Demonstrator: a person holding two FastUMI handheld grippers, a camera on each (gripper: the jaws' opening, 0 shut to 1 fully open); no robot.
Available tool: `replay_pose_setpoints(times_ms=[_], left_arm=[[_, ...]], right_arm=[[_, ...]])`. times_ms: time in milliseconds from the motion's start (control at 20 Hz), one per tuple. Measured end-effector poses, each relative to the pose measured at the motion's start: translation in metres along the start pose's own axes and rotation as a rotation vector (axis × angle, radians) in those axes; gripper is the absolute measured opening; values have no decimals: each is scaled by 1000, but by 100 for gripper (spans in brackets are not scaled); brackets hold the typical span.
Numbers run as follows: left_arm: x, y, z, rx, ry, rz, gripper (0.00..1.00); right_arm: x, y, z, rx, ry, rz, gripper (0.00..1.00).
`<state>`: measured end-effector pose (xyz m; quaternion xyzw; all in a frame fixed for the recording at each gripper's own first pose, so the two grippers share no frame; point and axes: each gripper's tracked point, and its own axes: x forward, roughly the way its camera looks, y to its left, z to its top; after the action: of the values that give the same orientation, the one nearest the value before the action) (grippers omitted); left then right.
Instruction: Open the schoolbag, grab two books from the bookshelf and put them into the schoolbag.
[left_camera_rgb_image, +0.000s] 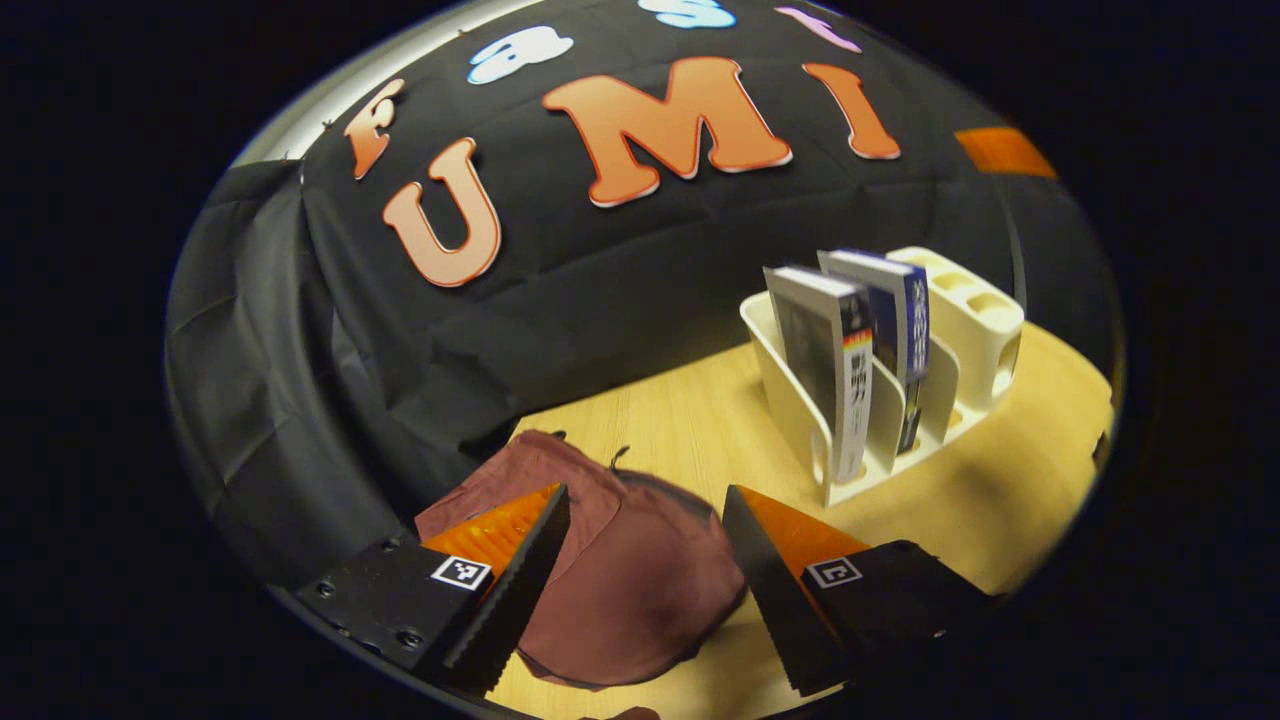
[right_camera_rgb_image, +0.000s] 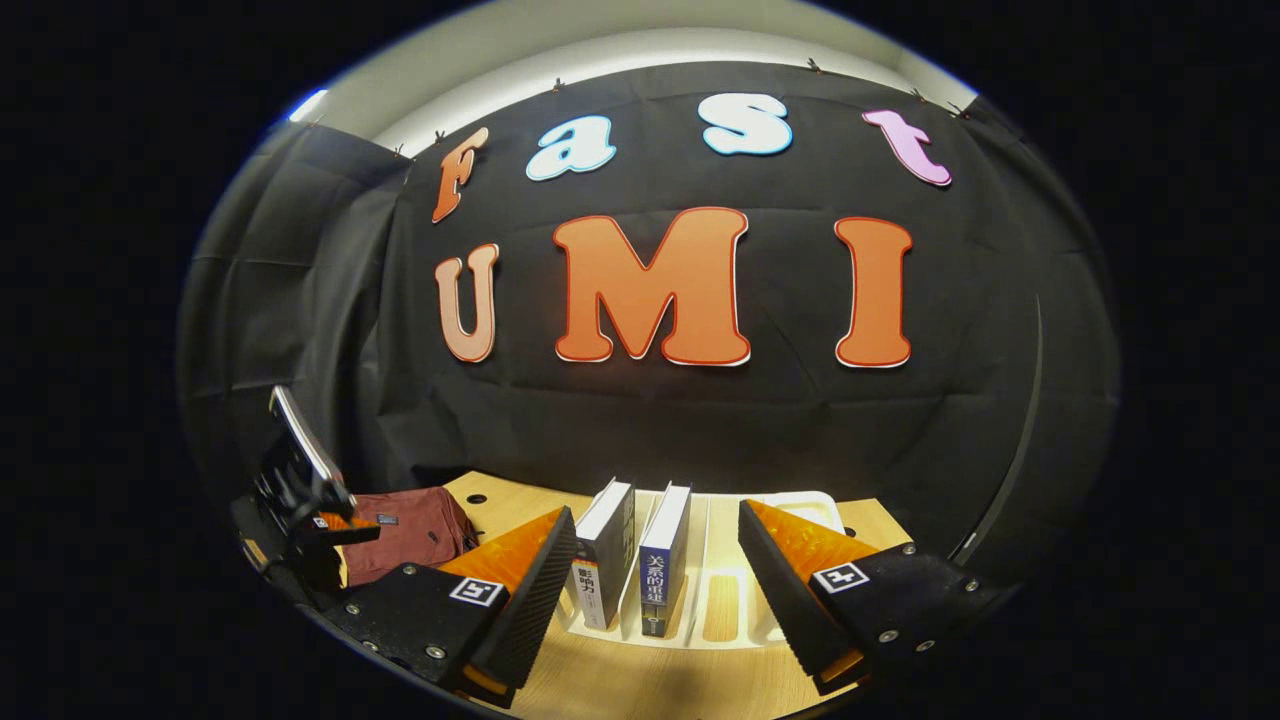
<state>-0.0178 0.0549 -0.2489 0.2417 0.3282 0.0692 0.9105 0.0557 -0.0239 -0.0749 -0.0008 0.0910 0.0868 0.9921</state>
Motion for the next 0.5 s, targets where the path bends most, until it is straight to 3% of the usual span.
replay_pose_setpoints(times_ms=[250,500], left_arm=[[11,-19,-78,94,174,-48,99],[20,-16,-114,167,256,-41,99]], right_arm=[[5,-14,-11,-4,24,-19,96],[8,-24,-17,-24,34,-29,96]])
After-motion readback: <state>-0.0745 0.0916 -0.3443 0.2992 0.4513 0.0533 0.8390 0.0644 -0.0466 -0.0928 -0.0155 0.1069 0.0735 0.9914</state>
